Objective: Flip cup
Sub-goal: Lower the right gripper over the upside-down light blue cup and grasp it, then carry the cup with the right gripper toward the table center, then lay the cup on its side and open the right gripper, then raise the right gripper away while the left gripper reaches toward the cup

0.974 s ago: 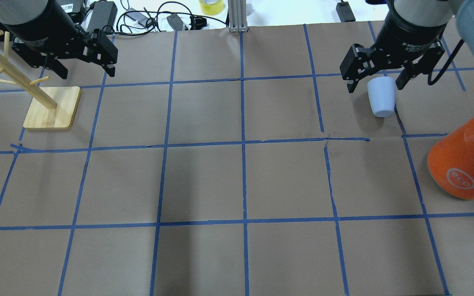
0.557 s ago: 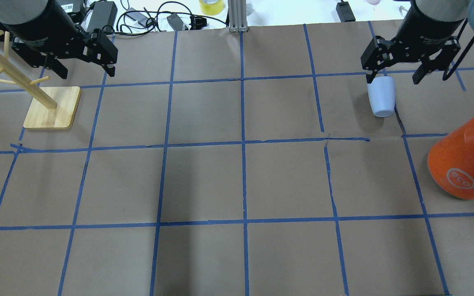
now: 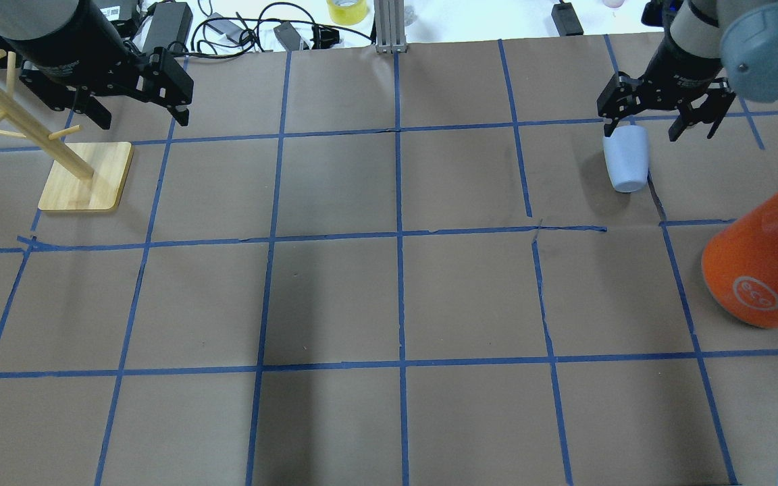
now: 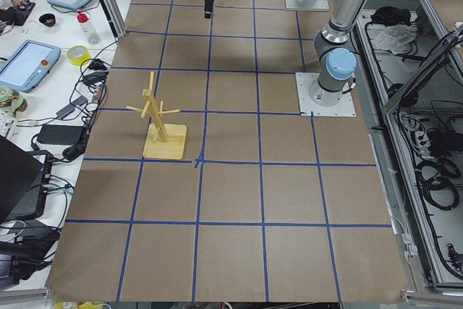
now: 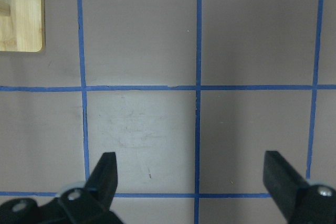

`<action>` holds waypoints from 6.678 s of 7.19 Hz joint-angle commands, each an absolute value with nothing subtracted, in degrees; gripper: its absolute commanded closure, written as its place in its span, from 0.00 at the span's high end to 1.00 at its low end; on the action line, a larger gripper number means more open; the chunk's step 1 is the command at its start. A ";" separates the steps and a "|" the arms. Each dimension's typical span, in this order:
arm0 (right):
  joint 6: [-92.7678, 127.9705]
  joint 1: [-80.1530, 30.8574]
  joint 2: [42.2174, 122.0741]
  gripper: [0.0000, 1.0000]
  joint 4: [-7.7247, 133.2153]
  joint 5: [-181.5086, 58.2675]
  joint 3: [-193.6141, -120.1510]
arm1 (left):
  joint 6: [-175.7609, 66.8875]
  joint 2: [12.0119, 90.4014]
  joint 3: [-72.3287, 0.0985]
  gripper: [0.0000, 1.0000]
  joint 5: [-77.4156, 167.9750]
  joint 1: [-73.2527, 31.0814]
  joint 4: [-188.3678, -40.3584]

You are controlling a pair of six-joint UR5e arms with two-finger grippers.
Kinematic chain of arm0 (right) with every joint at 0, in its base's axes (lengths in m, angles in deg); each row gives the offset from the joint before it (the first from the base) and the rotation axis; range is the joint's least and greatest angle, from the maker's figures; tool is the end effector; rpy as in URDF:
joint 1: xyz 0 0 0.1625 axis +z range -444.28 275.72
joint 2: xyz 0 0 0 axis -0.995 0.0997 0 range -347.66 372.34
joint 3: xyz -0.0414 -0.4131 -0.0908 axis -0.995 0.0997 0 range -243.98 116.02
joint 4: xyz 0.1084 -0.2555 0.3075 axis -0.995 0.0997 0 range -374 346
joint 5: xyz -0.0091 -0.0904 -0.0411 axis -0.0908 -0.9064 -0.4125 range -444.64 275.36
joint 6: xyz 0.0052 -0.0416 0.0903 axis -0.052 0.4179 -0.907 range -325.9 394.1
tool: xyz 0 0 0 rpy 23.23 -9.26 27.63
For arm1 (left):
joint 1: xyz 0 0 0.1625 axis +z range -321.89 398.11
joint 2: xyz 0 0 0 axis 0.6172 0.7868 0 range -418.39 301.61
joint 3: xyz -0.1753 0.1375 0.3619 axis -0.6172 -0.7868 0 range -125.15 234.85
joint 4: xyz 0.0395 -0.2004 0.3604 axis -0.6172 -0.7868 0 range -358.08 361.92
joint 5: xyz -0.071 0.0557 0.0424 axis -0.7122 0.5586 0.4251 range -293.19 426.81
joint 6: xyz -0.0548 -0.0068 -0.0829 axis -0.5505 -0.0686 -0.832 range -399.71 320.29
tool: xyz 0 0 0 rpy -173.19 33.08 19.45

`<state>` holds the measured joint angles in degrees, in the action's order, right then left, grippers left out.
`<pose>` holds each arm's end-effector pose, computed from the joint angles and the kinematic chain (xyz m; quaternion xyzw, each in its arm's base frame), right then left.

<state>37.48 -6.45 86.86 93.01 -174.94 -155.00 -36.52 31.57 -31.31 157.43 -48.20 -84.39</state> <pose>0.0054 -0.6047 0.3620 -0.0767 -0.9970 0.0040 0.0031 -0.0997 -0.5104 0.5284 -0.0047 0.9978 -0.0656 0.0093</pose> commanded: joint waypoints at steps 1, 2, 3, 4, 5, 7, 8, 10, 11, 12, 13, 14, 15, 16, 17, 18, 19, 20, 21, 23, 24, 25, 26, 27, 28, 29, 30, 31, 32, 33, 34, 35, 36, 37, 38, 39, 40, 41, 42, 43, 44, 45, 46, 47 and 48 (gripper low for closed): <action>37.44 -7.29 81.62 1.00 102.69 -178.22 -158.01 | -36.45 31.52 -31.37 1.00 157.43 -48.20 -84.39; 37.53 -7.29 78.81 1.00 105.94 -178.33 -158.37 | -36.45 31.52 -31.28 1.00 157.43 -48.20 -84.39; 37.53 -7.29 76.61 1.00 108.32 -178.33 -158.37 | -36.45 31.52 -31.28 1.00 157.43 -48.20 -84.39; 37.62 -7.29 75.80 1.00 109.65 -179.38 -158.37 | -36.45 31.52 -31.28 1.00 157.43 -48.20 -84.39; 37.79 -7.64 74.66 1.00 110.88 -181.65 -158.37 | -36.45 31.52 -31.28 1.00 157.43 -48.20 -84.39; 37.71 -8.17 72.11 1.00 113.26 -181.67 -158.37 | -36.45 31.52 -31.28 1.00 157.43 -48.20 -84.39; 37.62 -8.17 71.76 1.00 113.35 -181.24 -158.37 | -36.45 31.52 -31.28 1.00 157.43 -48.20 -84.39; 37.62 -8.25 69.92 1.00 115.88 -181.50 -158.11 | -36.45 31.53 -31.37 1.00 157.43 -48.20 -84.39; 37.62 -8.34 69.47 1.00 117.12 -181.24 -158.02 | -36.45 31.52 -31.28 1.00 157.43 -48.20 -84.39; 37.62 -8.34 69.38 0.89 117.39 -180.89 -158.28 | -36.45 31.52 -31.37 1.00 157.43 -48.20 -84.39; 37.62 -8.34 69.29 0.50 117.31 -180.80 -158.28 | -36.45 31.52 -31.28 1.00 157.43 -48.20 -84.39; 38.05 -8.34 69.47 0.29 117.48 -180.19 -157.85 | -36.45 31.52 -31.28 1.00 157.43 -48.20 -84.39; 40.49 -8.34 70.34 0.28 117.57 -178.44 -157.23 | -36.45 31.52 -31.37 1.00 157.43 -48.20 -84.39; 45.48 -8.34 72.26 0.27 117.66 -174.33 -157.23 | -36.45 31.52 -31.28 1.00 157.43 -48.20 -84.39; 49.18 -7.47 73.85 0.26 116.96 -172.38 -157.23 | -36.37 31.52 -31.37 1.00 157.43 -48.20 -84.39; 50.26 -4.33 74.56 0.26 117.22 -170.01 -157.23 | -36.45 31.52 -31.28 1.00 157.43 -48.20 -84.39; 50.10 2.57 75.09 0.26 118.18 -170.94 -156.44 | -36.37 31.52 -31.28 1.00 157.43 -48.20 -84.39; 50.53 8.04 74.48 0.26 117.66 -171.47 -154.96 | -36.37 31.52 -31.28 1.00 157.43 -48.20 -84.39; 52.80 12.27 74.74 0.26 117.92 -172.78 -154.42 | -36.45 31.52 -31.28 1.00 157.43 -48.20 -84.39; 58.94 19.84 72.56 0.26 119.23 -174.38 -154.42 | -36.37 31.52 -31.28 1.00 157.43 -48.11 -84.39; 67.24 22.48 71.50 0.26 120.20 -174.38 -154.41 | -36.28 31.52 -31.28 1.00 157.43 -48.11 -84.39; 78.03 23.55 70.97 0.27 121.69 -174.29 -154.50 | -36.28 31.52 -31.28 1.00 157.43 -48.11 -84.39; 87.18 25.13 70.79 0.27 123.27 -173.86 -154.42 | -36.28 31.52 -31.28 1.00 157.43 -48.02 -84.39; 90.93 26.71 70.00 0.27 124.33 -173.16 -154.41 | -36.28 31.52 -31.28 1.00 157.43 -48.11 -84.39; 96.10 28.03 69.30 0.27 127.47 -169.15 -154.50 | -36.28 31.52 -31.28 1.00 157.43 -48.11 -84.39; 97.28 28.65 68.86 0.27 127.94 -168.24 -154.42 | -36.28 31.52 -31.28 1.00 157.43 -48.02 -84.39; 99.73 28.92 67.81 0.28 128.12 -168.23 -154.33 | -36.28 31.52 -31.28 1.00 157.43 -48.02 -84.39; 99.84 29.71 66.93 0.32 128.12 -168.23 -154.33 | -36.28 31.52 -31.28 1.00 157.43 -48.11 -84.39; 99.84 30.32 66.40 0.40 128.03 -168.23 -154.33 | -36.19 31.52 -31.28 1.00 157.43 -48.11 -84.39; 99.67 30.50 66.39 0.48 128.03 -168.14 -154.33 | -36.28 31.52 -31.28 1.00 157.43 -48.11 -84.39; 99.58 30.85 66.39 0.54 127.94 -168.14 -154.33 | -36.28 31.52 -31.28 1.00 157.43 -48.11 -84.39; 99.58 30.94 66.22 0.57 127.51 -168.05 -154.41 | -36.19 31.52 -31.28 1.00 157.43 -48.11 -84.39; 99.41 30.95 66.13 0.81 127.42 -168.05 -154.50 | -36.28 31.52 -31.28 1.00 157.43 -48.11 -84.39; 99.23 30.95 66.30 1.00 127.33 -168.05 -154.42 | -36.28 31.52 -31.28 1.00 157.43 -48.02 -84.39; 99.14 30.95 66.39 1.00 127.33 -168.05 -154.41 | -36.19 31.52 -31.28 1.00 157.43 -48.02 -84.39; 98.10 30.86 66.65 1.00 127.07 -168.14 -154.33 | -36.19 31.52 -31.28 1.00 157.43 -48.11 -84.39; 94.69 30.86 68.13 1.00 125.50 -168.05 -154.33 | -36.19 31.52 -31.28 1.00 157.43 -48.02 -84.39; 94.05 30.86 70.85 1.00 124.35 -168.22 -154.33 | -36.28 31.52 -31.28 1.00 157.43 -48.11 -84.39; 90.04 30.77 73.92 1.00 123.29 -169.18 -154.76 | -36.19 31.52 -31.28 1.00 157.43 -48.11 -84.39; 76.95 30.16 76.91 1.00 120.41 -169.45 -154.42 | -36.19 31.44 -31.28 1.00 157.34 -48.20 -84.39; 61.07 29.20 78.94 1.00 120.04 -168.93 -154.94 | -36.28 31.52 -31.37 1.00 157.25 -47.85 -84.39; 56.47 26.32 82.18 1.00 114.64 -169.36 -155.46 | -36.19 31.44 -31.28 1.00 157.25 -47.33 -84.39; 56.43 19.07 86.74 1.00 102.92 -169.46 -155.47 | -36.10 31.96 -31.37 1.00 155.60 -46.80 -84.48; 56.34 10.47 91.39 1.00 91.76 -169.28 -155.47 | -36.10 32.92 -32.50 1.00 151.06 -43.66 -85.18; 54.34 3.24 94.75 1.00 85.38 -169.37 -155.38 | -35.93 33.37 -36.16 1.00 146.14 -41.71 -84.40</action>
<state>56.31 12.55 89.94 95.55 -169.35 -155.41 -36.07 32.65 -33.07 151.49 -44.28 -84.74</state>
